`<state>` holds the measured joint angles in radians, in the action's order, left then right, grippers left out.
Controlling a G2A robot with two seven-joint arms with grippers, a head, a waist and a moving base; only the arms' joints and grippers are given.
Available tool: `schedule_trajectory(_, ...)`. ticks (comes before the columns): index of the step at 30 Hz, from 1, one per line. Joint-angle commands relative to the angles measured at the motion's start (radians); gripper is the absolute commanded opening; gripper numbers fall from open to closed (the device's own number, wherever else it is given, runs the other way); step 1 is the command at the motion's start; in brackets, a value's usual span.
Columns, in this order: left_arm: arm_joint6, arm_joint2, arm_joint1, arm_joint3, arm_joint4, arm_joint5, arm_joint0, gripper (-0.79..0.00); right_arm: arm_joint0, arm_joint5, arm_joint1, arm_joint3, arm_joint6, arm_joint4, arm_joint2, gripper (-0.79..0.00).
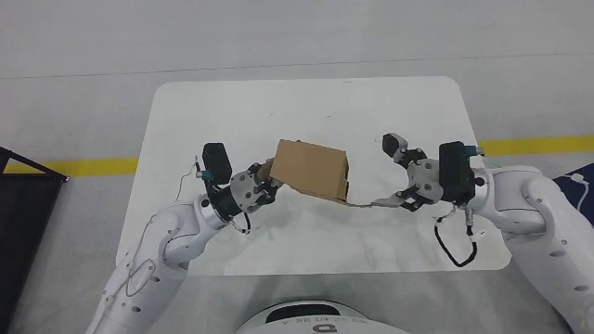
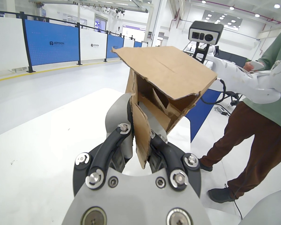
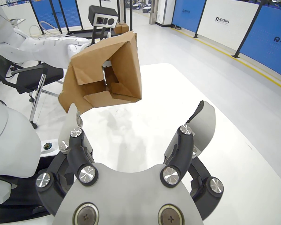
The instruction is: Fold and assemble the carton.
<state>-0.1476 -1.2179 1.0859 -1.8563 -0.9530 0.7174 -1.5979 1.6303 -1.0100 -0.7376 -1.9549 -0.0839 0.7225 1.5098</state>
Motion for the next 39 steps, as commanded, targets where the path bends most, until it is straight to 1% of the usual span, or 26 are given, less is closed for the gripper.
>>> schedule_trajectory(1, 0.001, -0.001, 0.0, 0.001, 0.003, 0.0, 0.001, -0.785, 0.019, -0.002, 0.007, -0.017, -0.006, 0.004, 0.022, 0.0)
schedule_trajectory(7, 0.007, 0.005, 0.002, -0.002, 0.004, -0.004, 0.006, -0.785, 0.05, -0.002, 0.037, -0.055, -0.026, -0.001, 0.037, 0.0)
schedule_trajectory(11, 0.015, 0.014, 0.003, -0.008, -0.001, -0.001, 0.007, -0.785, 0.044, -0.002, 0.052, -0.077, -0.049, 0.009, 0.011, 0.0)
schedule_trajectory(15, 0.029, 0.024, 0.003, -0.017, -0.005, 0.011, 0.008, -0.785, 0.01, -0.002, 0.059, -0.081, -0.064, 0.012, -0.033, 0.0)
schedule_trajectory(22, 0.055, 0.039, 0.003, -0.028, -0.011, 0.026, 0.014, -0.785, -0.085, -0.002, 0.063, -0.079, -0.137, 0.004, -0.135, -0.006)
schedule_trajectory(24, 0.057, 0.042, 0.003, -0.028, -0.01, 0.027, 0.015, -0.785, -0.113, -0.002, 0.062, -0.073, -0.155, -0.001, -0.161, -0.083)
schedule_trajectory(25, 0.058, 0.043, 0.003, -0.027, -0.01, 0.028, 0.016, -0.785, -0.127, -0.002, 0.061, -0.07, -0.161, -0.007, -0.172, -0.151)
schedule_trajectory(26, 0.059, 0.044, 0.003, -0.027, -0.01, 0.028, 0.016, -0.785, -0.139, -0.002, 0.06, -0.066, -0.169, -0.011, -0.184, -0.268)
schedule_trajectory(27, 0.06, 0.045, 0.004, -0.026, -0.01, 0.029, 0.017, -0.785, -0.15, -0.002, 0.059, -0.063, -0.176, -0.015, -0.193, -0.339)
schedule_trajectory(28, 0.061, 0.045, 0.004, -0.025, -0.008, 0.028, 0.017, -0.785, -0.161, -0.002, 0.058, -0.06, -0.18, -0.021, -0.202, -0.394)
schedule_trajectory(29, 0.063, 0.046, 0.004, -0.025, -0.008, 0.029, 0.018, -0.785, -0.171, -0.002, 0.057, -0.057, -0.185, -0.025, -0.211, -0.431)
schedule_trajectory(30, 0.062, 0.046, 0.004, -0.025, -0.007, 0.03, 0.019, -0.785, -0.179, -0.002, 0.056, -0.055, -0.19, -0.029, -0.218, -0.449)
schedule_trajectory(33, 0.062, 0.047, 0.004, -0.021, -0.005, 0.032, 0.022, -0.785, -0.201, -0.002, 0.052, -0.047, -0.205, -0.037, -0.238, -0.409)
schedule_trajectory(39, 0.066, 0.046, 0.004, -0.016, 0.003, 0.032, 0.029, -0.785, -0.233, 0.017, 0.043, -0.037, -0.224, -0.054, -0.273, -0.394)
